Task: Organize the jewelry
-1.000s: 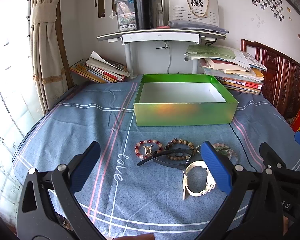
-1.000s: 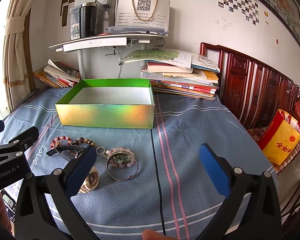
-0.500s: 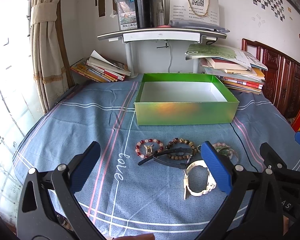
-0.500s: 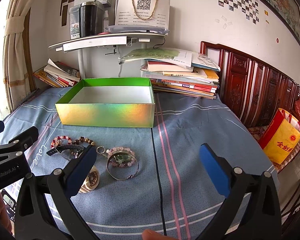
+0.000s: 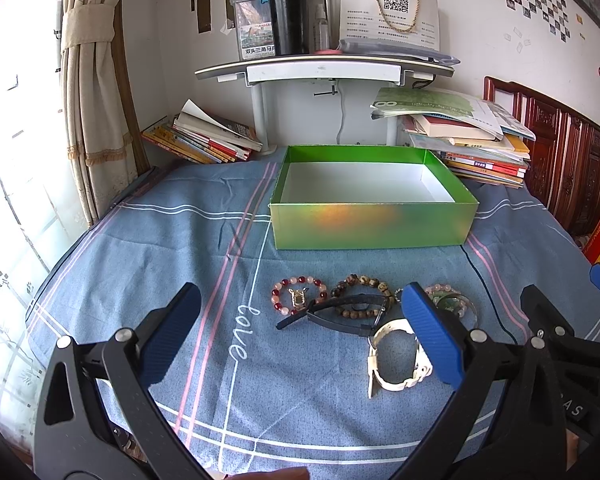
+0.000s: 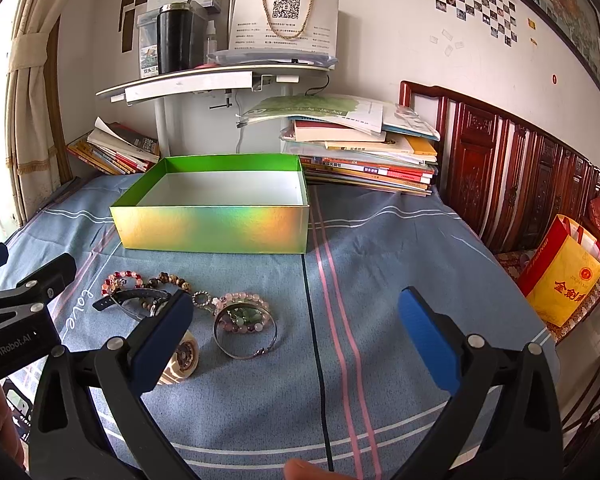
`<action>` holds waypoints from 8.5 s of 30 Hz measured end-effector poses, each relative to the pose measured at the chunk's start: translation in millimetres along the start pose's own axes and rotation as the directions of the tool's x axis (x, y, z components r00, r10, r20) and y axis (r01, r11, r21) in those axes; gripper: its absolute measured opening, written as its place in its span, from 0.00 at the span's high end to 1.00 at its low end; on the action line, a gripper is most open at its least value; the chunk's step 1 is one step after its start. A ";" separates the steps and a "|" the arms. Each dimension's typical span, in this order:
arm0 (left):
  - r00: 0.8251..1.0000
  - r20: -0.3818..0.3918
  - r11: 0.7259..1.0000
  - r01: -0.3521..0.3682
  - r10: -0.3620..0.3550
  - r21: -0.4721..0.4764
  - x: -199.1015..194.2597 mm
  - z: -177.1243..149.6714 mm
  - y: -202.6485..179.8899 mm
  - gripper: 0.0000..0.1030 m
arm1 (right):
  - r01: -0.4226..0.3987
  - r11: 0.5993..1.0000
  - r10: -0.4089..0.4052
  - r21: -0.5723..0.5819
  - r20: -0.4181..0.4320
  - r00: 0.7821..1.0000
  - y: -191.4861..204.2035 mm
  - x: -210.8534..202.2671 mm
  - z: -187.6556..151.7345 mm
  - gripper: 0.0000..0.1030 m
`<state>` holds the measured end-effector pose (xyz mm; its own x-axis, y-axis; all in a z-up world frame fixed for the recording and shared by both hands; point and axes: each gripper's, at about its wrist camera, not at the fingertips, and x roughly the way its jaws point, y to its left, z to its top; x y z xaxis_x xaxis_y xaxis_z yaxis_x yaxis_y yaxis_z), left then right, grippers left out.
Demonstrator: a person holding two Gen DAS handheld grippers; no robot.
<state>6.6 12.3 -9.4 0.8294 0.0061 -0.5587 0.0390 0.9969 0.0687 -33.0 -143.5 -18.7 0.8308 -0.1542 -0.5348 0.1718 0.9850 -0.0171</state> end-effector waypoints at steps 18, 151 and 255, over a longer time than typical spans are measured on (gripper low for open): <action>1.000 -0.002 1.000 0.002 -0.002 -0.001 -0.2 -2.4 1.6 0.04 | -0.001 1.000 0.001 0.003 -0.003 1.000 -0.4 -0.1 -0.5 0.02; 0.899 -0.412 0.980 0.190 -0.151 0.054 98.2 -47.0 -5.0 0.55 | -0.147 0.988 0.154 0.046 -0.339 0.928 -38.6 85.0 -33.6 0.72; 0.953 -0.303 0.997 0.010 0.013 0.075 135.2 -4.2 34.5 0.39 | -0.193 0.981 0.191 0.021 -0.297 0.936 -26.8 98.0 -14.3 0.55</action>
<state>117.7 47.8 -86.0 0.6223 0.0427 -0.7816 0.0892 0.9881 0.1250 36.2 -184.0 -82.8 0.6529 0.0665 -0.7545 0.0191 0.9944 0.1041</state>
